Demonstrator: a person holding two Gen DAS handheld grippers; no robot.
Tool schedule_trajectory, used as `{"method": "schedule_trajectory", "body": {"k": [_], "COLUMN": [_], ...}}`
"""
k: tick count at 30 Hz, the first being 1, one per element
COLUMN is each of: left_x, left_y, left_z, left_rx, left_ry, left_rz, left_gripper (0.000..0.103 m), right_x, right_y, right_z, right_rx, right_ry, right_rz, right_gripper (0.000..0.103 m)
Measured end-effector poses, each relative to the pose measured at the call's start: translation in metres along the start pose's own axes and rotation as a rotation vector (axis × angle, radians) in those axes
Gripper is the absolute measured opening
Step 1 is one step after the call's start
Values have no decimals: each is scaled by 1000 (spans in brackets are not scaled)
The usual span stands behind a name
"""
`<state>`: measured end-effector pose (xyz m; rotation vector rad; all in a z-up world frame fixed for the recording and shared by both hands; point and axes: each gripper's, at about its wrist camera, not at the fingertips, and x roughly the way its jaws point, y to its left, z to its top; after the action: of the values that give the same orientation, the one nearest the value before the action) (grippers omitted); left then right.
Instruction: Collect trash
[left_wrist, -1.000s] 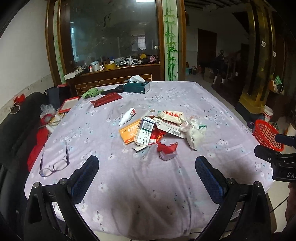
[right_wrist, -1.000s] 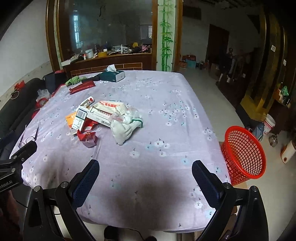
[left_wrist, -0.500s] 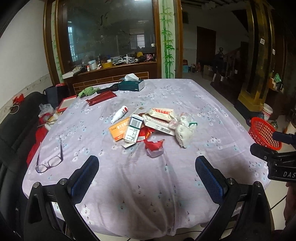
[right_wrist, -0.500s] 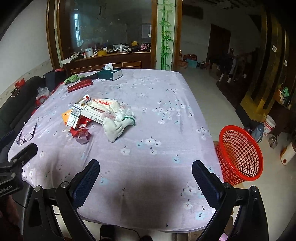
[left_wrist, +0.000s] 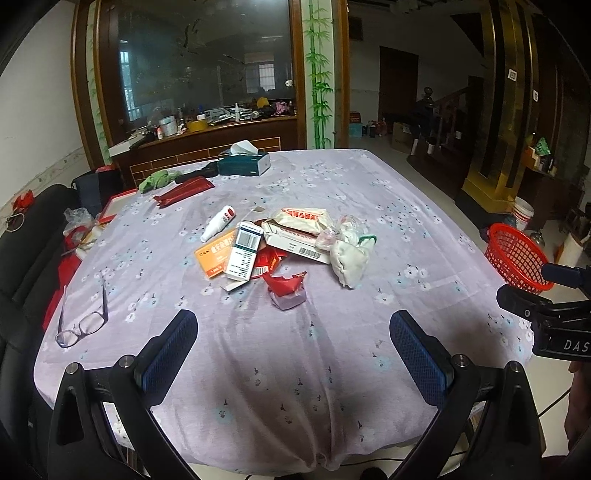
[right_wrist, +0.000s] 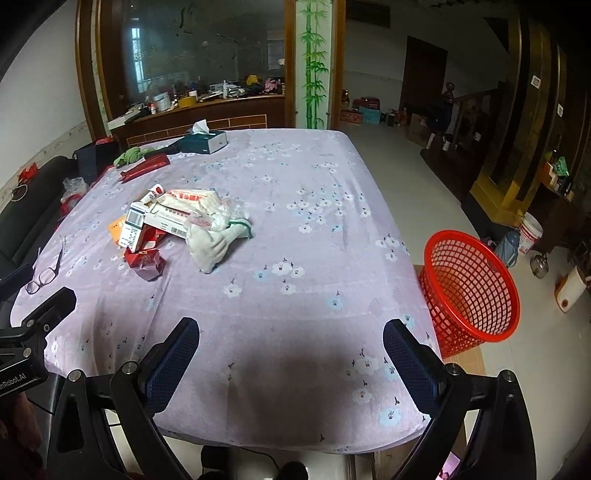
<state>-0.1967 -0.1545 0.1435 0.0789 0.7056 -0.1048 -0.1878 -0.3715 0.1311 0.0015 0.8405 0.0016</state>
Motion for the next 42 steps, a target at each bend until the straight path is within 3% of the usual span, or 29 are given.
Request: {"method": "schedule_trajectory", "body": {"k": [32,42], "left_x": [24,53], "left_y": [22,28], "left_z": [-2,1], "left_rx": [-27,-44], "left_ry": [46,119], "left_rz": [-67,-101], "left_gripper": [103,103], "right_x": [8,23], "right_y": [17,17], "right_z": [-3,1], "right_rx": [10,31], "right_ry": [41,74], "right_rz": [-48,-44], "right_gripper": [101,101]}}
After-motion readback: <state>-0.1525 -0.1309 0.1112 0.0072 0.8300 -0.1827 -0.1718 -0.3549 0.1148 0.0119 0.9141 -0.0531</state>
